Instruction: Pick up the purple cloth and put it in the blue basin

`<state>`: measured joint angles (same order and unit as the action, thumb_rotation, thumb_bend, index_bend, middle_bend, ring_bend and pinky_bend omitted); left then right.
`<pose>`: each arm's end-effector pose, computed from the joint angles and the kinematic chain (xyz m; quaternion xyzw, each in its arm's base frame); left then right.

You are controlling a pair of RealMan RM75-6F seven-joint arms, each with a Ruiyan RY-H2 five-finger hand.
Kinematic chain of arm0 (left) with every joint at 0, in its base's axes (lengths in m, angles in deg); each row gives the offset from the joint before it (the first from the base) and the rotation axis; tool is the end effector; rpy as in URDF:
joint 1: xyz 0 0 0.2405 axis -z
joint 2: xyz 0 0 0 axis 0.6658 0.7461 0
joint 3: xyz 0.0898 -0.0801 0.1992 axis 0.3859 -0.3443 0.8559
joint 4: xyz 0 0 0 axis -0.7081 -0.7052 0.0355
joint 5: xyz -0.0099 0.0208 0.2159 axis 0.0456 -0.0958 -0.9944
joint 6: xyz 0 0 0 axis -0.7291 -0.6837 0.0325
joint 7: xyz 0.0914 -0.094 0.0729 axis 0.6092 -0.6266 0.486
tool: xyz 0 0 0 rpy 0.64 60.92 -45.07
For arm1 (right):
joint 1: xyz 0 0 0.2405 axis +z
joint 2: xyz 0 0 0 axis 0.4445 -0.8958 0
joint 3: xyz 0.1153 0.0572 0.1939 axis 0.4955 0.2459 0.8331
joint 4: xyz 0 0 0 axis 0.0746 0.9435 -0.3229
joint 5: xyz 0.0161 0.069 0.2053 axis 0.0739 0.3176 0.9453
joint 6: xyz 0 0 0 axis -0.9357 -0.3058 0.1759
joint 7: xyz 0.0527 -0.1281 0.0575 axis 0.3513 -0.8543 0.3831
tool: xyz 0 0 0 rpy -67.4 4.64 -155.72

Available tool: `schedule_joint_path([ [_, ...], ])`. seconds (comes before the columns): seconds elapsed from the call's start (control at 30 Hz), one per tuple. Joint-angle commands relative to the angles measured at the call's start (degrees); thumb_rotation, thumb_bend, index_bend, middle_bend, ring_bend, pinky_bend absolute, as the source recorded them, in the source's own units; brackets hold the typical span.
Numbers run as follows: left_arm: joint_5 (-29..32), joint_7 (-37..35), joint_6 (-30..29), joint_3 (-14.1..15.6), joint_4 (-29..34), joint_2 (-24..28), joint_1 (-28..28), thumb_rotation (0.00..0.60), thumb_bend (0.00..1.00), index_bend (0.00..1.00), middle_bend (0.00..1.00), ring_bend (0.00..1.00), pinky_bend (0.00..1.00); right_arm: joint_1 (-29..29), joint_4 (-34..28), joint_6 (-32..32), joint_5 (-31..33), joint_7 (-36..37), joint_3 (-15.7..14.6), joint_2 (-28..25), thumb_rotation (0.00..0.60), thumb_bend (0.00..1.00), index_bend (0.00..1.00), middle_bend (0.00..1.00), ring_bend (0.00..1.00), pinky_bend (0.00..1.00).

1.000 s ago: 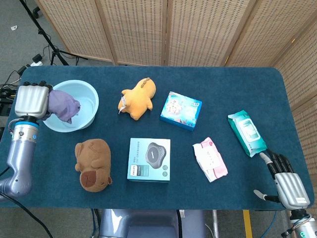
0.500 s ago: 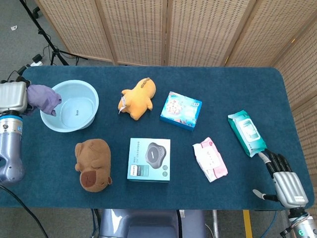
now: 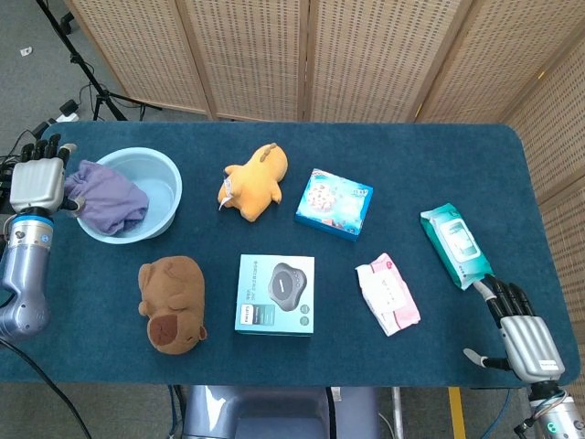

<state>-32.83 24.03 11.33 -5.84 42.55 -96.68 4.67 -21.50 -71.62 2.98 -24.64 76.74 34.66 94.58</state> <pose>-0.2416 0.4134 0.1637 -0.5821 -0.3943 -0.2430 0.6683 -0.2816 -0.1680 0.1259 0.6283 -0.4376 0.3753 0.5224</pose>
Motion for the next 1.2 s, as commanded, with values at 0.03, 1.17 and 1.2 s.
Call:
schedule_joint_path([
  [0.03, -0.1, 0.2, -0.2, -0.4, 0.3, -0.1, 0.0, 0.600, 0.13, 0.00, 0.00, 0.00, 0.00, 0.1, 0.0, 0.0, 0.0, 0.1, 0.0, 0.0, 0.600, 0.00, 0.03, 0.00, 0.00, 0.00],
  [1.17, -40.3, -11.6, -33.4, 11.7, 24.8, 1.8, -28.0, 0.600, 0.00, 0.00, 0.00, 0.00, 0.00, 0.0, 0.7, -0.9, 0.2, -2.4, 0.5, 1.7, 0.600, 0.00, 0.03, 0.00, 0.00, 0.00],
  [1.2, -40.9, -11.1, -34.1, 12.1, 24.5, 1.2, -28.6, 0.600, 0.00, 0.00, 0.00, 0.00, 0.00, 0.0, 0.7, -0.9, 0.3, -2.4, 0.6, 1.7, 0.600, 0.00, 0.03, 0.00, 0.00, 0.00],
])
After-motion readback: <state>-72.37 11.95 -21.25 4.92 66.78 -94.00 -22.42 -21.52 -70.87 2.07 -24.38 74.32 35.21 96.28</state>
